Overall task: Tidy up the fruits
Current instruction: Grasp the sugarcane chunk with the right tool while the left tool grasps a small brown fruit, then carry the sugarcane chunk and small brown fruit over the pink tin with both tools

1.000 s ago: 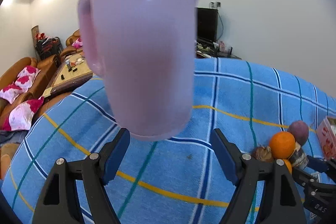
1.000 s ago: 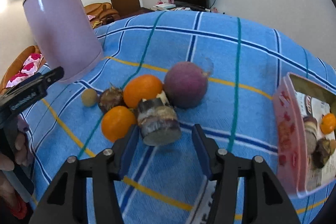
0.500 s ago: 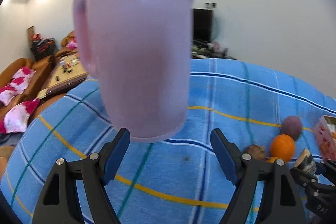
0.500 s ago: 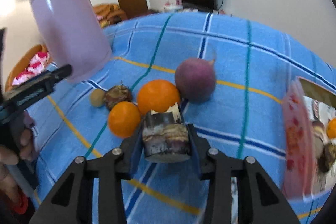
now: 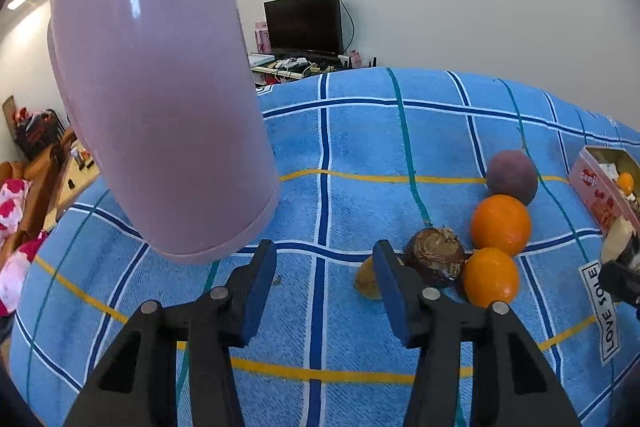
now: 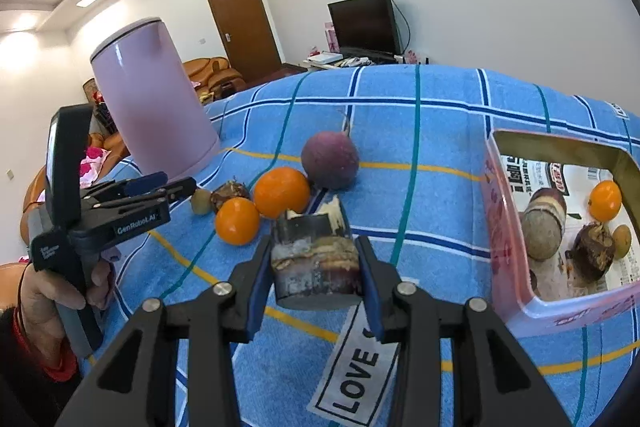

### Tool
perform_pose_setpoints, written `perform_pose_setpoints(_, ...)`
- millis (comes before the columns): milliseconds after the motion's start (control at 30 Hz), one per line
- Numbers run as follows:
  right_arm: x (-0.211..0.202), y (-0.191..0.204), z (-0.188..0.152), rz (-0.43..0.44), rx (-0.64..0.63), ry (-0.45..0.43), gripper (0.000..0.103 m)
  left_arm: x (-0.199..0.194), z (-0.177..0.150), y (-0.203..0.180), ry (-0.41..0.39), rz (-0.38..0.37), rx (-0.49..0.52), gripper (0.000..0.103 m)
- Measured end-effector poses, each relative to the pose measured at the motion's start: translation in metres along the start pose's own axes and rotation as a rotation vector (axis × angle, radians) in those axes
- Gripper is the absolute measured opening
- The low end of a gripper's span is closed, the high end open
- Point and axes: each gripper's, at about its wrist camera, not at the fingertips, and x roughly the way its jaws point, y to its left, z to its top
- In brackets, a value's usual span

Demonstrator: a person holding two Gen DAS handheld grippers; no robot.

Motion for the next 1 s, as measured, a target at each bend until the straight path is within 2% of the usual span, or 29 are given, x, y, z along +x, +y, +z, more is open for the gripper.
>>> perform_pose_setpoints(200, 0.0, 0.0, -0.003, 0.022, -0.001, 0.01, 0.043, 0.001, -0.002, -0.016, 0.021, -0.056, 0.042, 0.052)
perform_pose_setpoints(233, 0.0, -0.001, -0.003, 0.025, 0.002, 0.012, 0.043, 0.006, -0.002, -0.021, 0.053, -0.055, 0.065, 0.052)
perform_pose_setpoints(367, 0.001, -0.004, -0.003, 0.037, 0.016, 0.021, 0.043, 0.014, 0.002, -0.019, 0.073, -0.052, 0.054, 0.052)
perform_pose_setpoints(433, 0.001, -0.004, -0.004, 0.042, 0.019, 0.025, 0.043, 0.031, 0.003, -0.015, 0.144, -0.052, 0.031, 0.053)
perform_pose_setpoints(533, 0.001, -0.003, -0.004, 0.043, 0.015, 0.026, 0.043, 0.033, 0.005, -0.01, 0.139, -0.102, 0.0, 0.045)
perform_pose_setpoints(600, 0.001, -0.002, -0.004, 0.044, 0.011, 0.026, 0.043, 0.033, 0.005, -0.011, 0.137, -0.126, -0.003, 0.029)
perform_pose_setpoints(700, 0.001, -0.001, -0.003, 0.041, 0.006, 0.022, 0.043, 0.032, 0.005, -0.01, 0.136, -0.126, -0.01, 0.029)
perform_pose_setpoints(800, -0.002, -0.002, -0.003, 0.04, 0.008, 0.006, 0.043, 0.028, 0.005, -0.009, 0.115, -0.099, -0.021, 0.029)
perform_pose_setpoints(1000, -0.018, 0.0, 0.0, 0.046, -0.017, -0.09, 0.043, -0.01, 0.0, -0.013, -0.054, 0.05, -0.025, 0.029)
